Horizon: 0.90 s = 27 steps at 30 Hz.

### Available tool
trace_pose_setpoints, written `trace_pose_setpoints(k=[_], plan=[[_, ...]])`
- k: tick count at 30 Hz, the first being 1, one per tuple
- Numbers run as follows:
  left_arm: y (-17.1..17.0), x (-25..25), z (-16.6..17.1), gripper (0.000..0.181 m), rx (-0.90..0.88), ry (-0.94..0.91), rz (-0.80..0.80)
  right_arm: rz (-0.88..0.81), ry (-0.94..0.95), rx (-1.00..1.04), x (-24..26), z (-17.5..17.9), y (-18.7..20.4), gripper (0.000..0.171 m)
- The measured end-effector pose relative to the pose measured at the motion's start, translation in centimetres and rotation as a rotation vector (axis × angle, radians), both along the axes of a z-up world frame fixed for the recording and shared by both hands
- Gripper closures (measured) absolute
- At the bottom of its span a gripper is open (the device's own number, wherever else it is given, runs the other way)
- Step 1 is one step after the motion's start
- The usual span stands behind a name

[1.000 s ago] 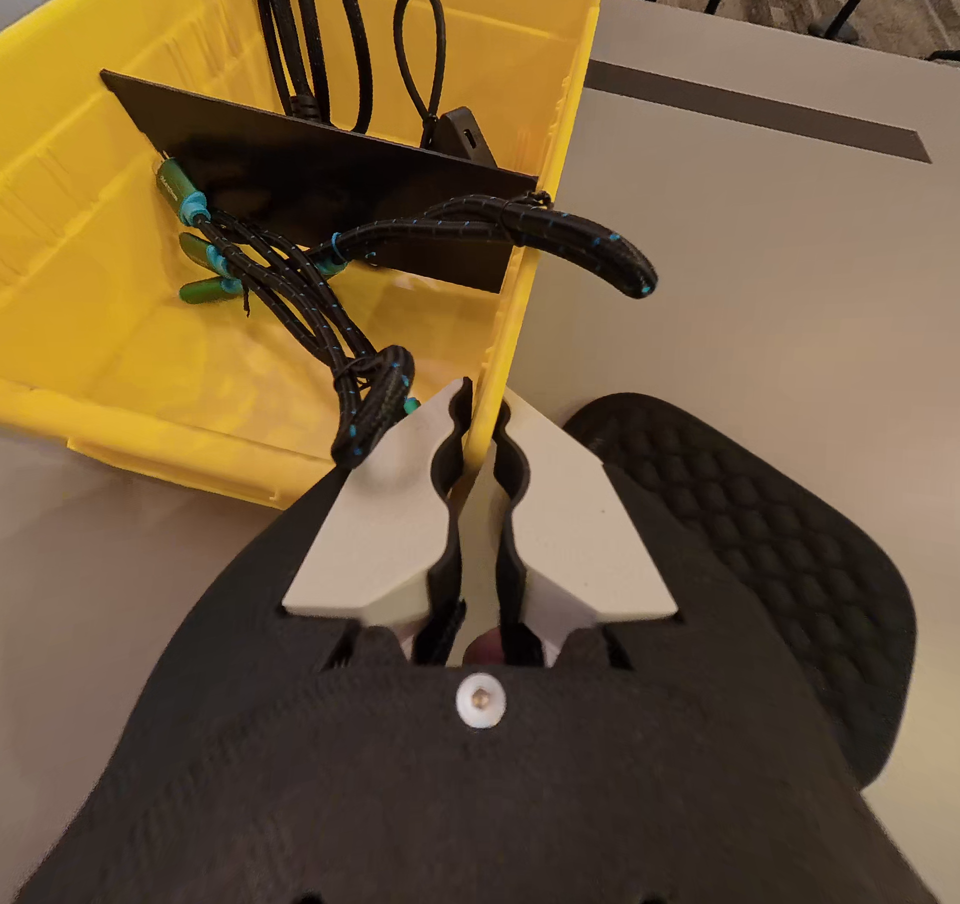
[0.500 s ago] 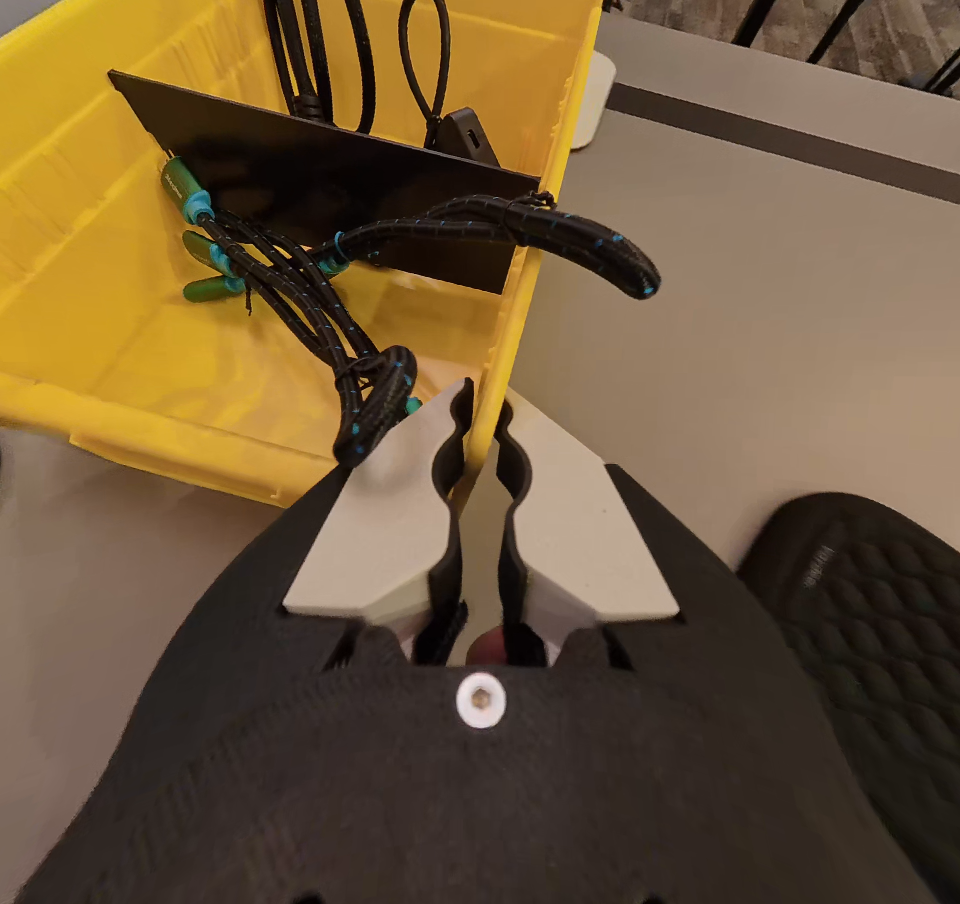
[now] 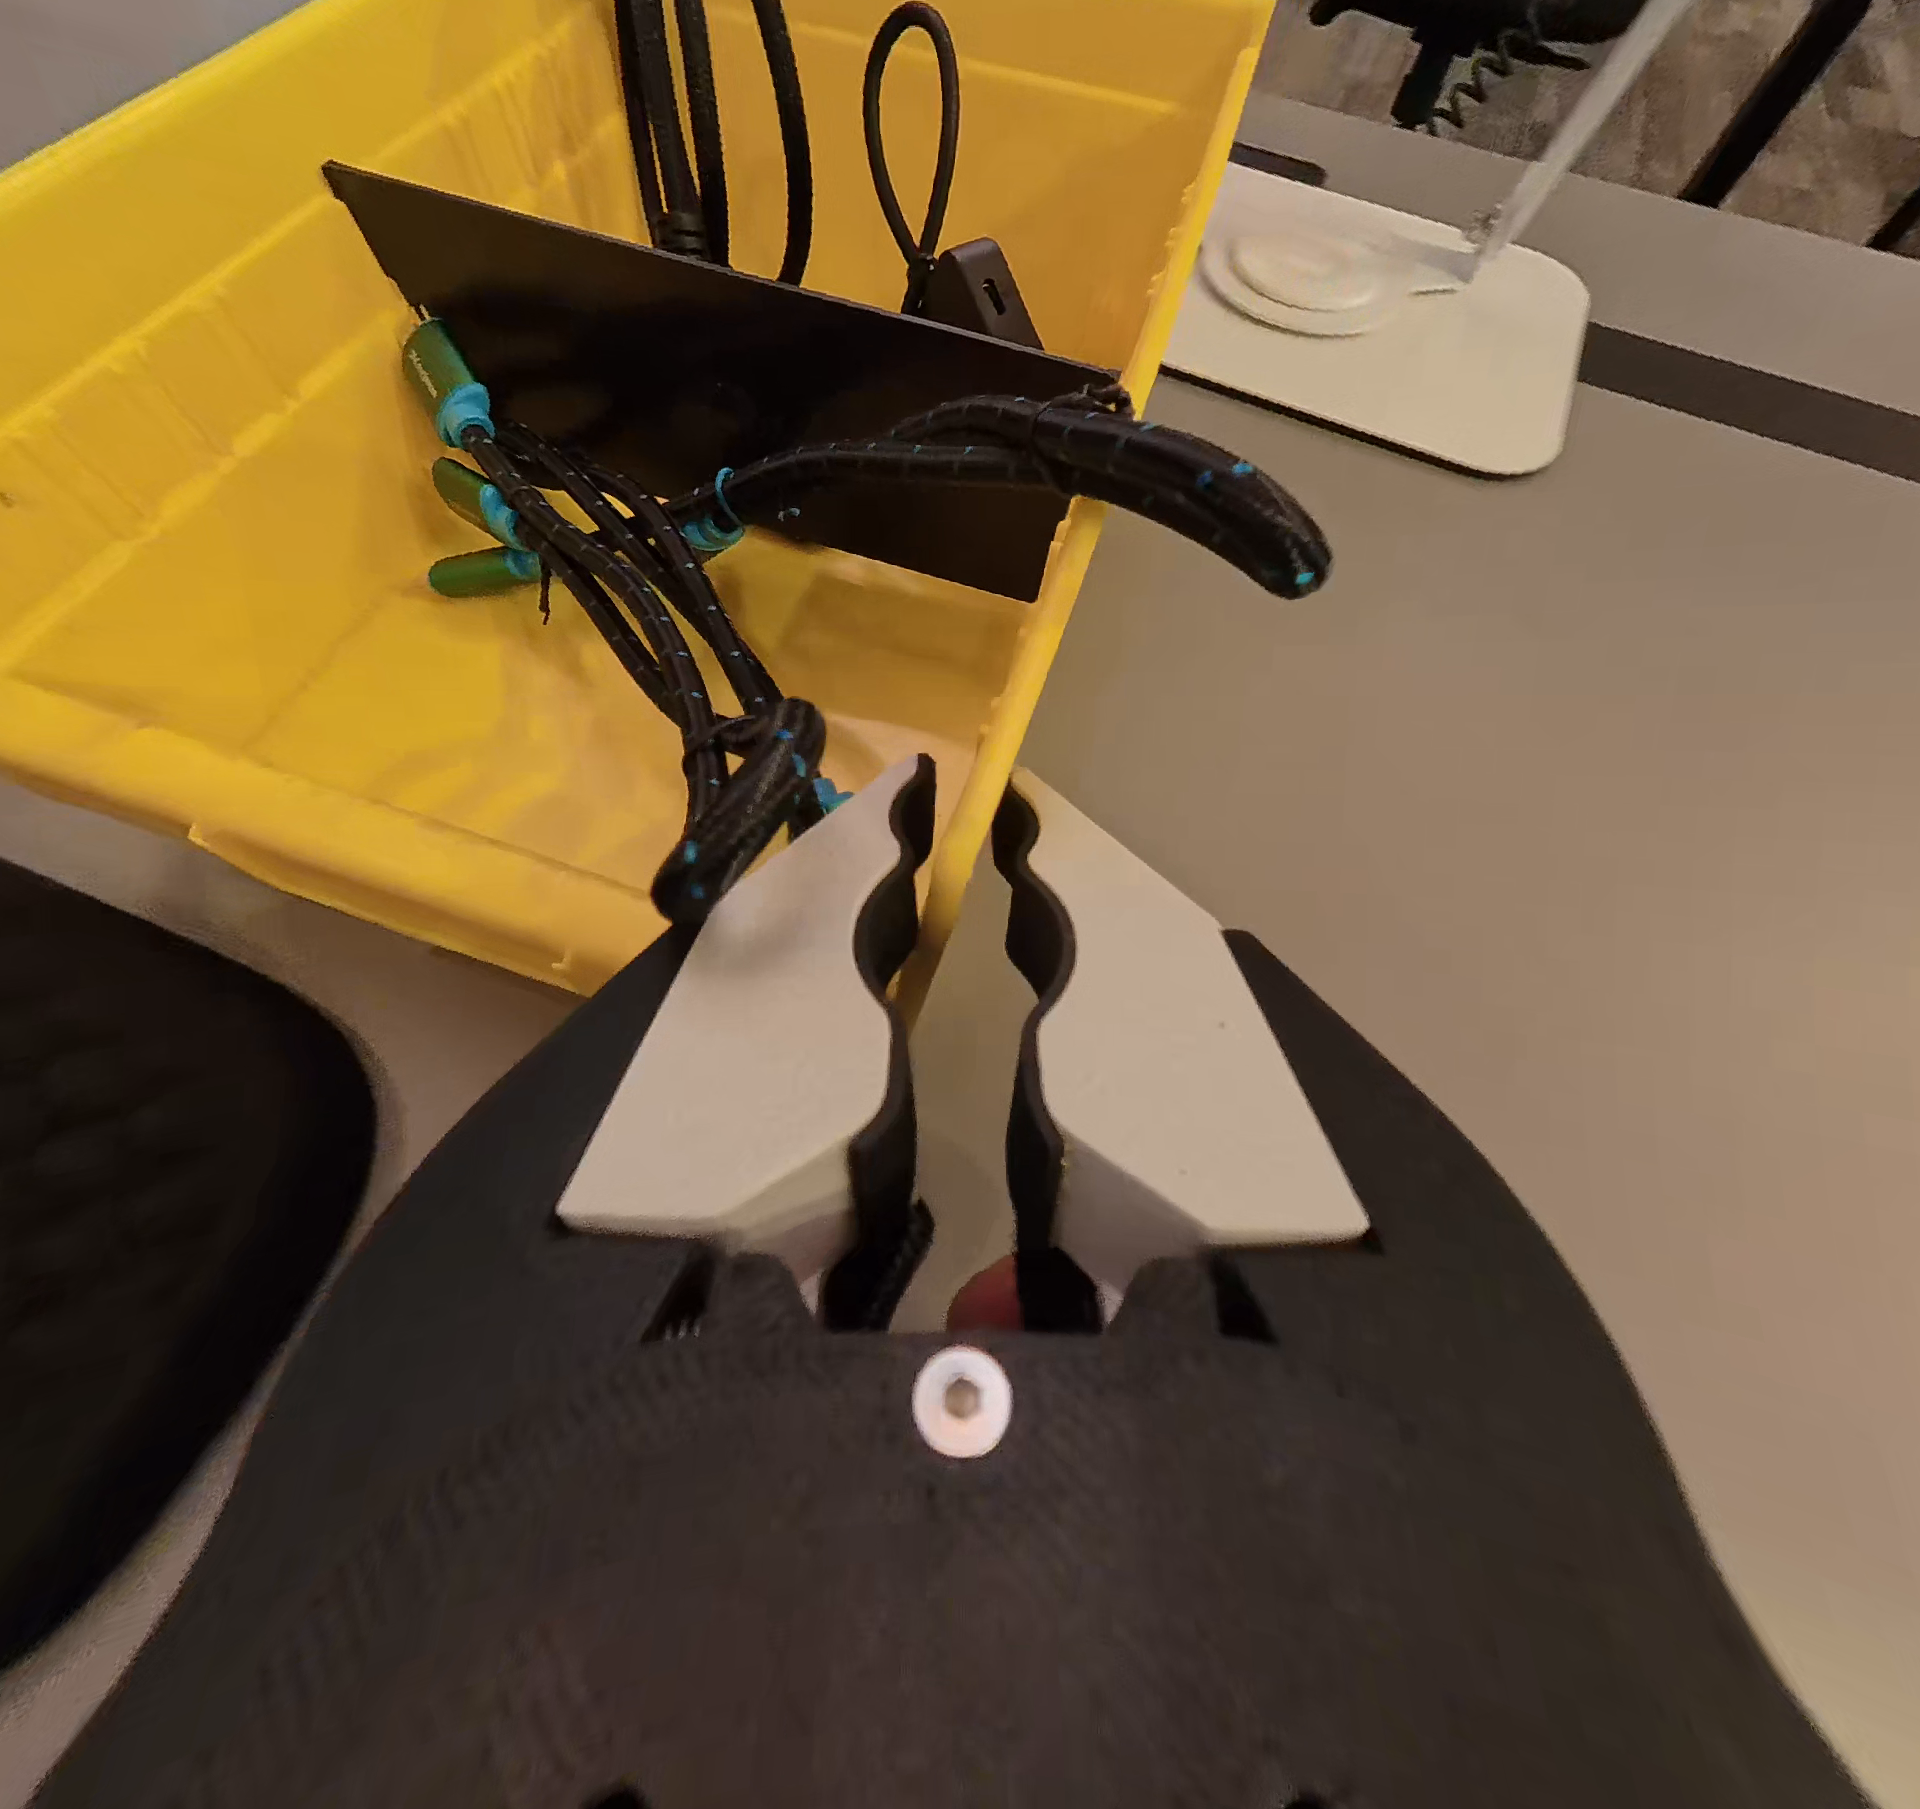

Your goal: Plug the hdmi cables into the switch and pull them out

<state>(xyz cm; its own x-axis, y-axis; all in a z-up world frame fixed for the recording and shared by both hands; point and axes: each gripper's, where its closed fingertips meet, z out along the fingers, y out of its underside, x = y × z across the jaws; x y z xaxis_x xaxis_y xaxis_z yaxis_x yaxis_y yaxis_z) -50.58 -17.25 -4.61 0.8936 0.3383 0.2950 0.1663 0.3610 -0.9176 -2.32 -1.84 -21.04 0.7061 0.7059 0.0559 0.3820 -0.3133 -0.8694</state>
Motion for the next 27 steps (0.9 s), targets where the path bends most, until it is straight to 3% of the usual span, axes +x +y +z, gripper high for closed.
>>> trace_pose_setpoints(k=[10, 21, 27], plan=[[-2.0, -1.3, 1.2, 0.18, 0.041, 0.005, 0.042, 0.116, 0.004, -0.002, -8.0, -0.1, -1.4, 0.153], [-2.5, -0.2, 4.1, 0.18, 0.09, 0.052, 0.021, 0.207, 0.001, -0.018, -14.4, -0.1, -1.0, 0.15], [-2.4, 0.3, 4.7, 0.18, 0.093, 0.061, 0.006, 0.292, 0.025, -0.061, -18.8, -0.2, -1.6, 0.139]])
